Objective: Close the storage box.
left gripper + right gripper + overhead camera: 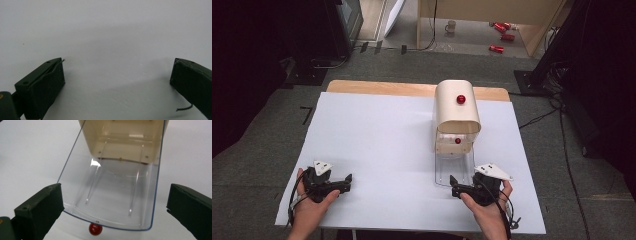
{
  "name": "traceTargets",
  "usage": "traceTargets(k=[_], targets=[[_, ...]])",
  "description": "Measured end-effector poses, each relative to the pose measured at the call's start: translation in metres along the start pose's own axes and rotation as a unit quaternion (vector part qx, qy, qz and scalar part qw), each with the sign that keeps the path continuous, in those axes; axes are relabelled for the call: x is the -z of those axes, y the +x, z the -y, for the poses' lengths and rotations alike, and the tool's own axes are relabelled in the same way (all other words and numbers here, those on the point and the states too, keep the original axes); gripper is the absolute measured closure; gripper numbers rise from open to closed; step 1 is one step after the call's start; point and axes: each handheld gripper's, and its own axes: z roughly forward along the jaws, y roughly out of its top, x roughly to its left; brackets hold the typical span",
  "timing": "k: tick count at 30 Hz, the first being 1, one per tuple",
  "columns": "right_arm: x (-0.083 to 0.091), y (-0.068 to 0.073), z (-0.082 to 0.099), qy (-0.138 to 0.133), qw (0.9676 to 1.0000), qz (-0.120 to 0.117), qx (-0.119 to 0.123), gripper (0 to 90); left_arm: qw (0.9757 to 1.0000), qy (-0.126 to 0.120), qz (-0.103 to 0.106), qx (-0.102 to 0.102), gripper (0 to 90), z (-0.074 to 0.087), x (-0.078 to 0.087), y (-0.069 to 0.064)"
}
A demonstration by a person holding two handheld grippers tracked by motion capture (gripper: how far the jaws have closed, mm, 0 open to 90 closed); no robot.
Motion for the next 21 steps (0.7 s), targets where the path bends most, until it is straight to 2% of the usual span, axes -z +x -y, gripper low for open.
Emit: traceTargets(k=[10, 21], targets=[[0.010, 0.006, 0.019, -0.002, 0.9997, 0.022, 0.008, 0.3, 1.0000, 0.000, 0.000, 0.000, 0.0, 0.000, 0.000, 0.000], [0.004, 0.005, 0.040, 0.017, 0.9995, 0.027, -0.008, 0.4, 1.0000, 0.000, 0.000, 0.000, 0.0, 0.000, 0.000, 0.000]])
